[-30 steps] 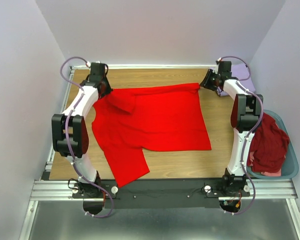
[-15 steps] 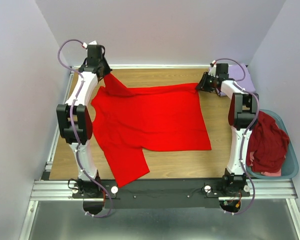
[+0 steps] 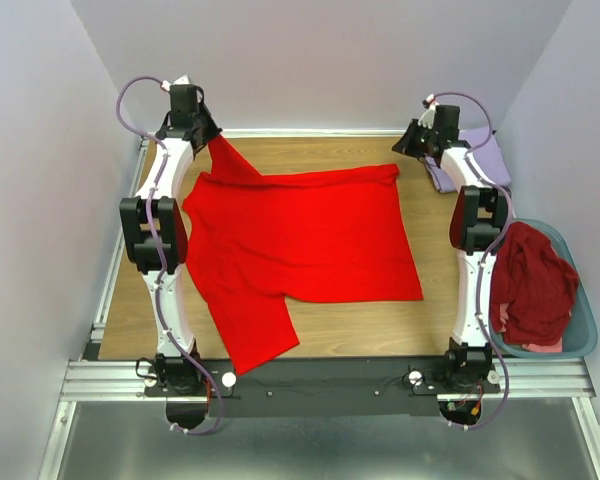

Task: Fold and stack the t-shirts
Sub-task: Fold the tshirt

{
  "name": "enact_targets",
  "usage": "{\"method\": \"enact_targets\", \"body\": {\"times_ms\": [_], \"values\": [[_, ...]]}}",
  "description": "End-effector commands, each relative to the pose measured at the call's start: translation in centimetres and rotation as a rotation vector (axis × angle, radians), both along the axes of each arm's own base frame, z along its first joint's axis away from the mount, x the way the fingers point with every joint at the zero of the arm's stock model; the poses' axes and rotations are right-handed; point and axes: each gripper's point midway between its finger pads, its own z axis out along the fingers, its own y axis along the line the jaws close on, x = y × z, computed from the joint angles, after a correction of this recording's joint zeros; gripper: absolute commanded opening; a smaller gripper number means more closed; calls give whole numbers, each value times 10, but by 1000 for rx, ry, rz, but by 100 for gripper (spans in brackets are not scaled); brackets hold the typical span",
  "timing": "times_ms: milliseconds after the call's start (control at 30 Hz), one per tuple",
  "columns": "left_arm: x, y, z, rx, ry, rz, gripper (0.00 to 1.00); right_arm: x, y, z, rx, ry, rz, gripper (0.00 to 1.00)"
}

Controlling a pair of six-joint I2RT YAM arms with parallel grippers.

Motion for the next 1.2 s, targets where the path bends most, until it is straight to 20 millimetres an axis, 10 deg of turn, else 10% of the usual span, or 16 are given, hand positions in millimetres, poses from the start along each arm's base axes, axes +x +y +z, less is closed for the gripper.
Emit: {"method": "enact_targets", "body": {"times_ms": [0,167,567,1167], "values": [[16,23,0,-58,-45,23,0,19,-15,-4,9,-13,-59,17],[22,32,-13,-104,-40,20,0,23,-20,-9,26,-3,-79,20],[7,24,-15,-102,-29,-33,0,-62,-20,-39,-30,146,3,29],[-5,22,-17,-89,-3,-51,0,-86,-15,-27,-33,134,66,29]]}}
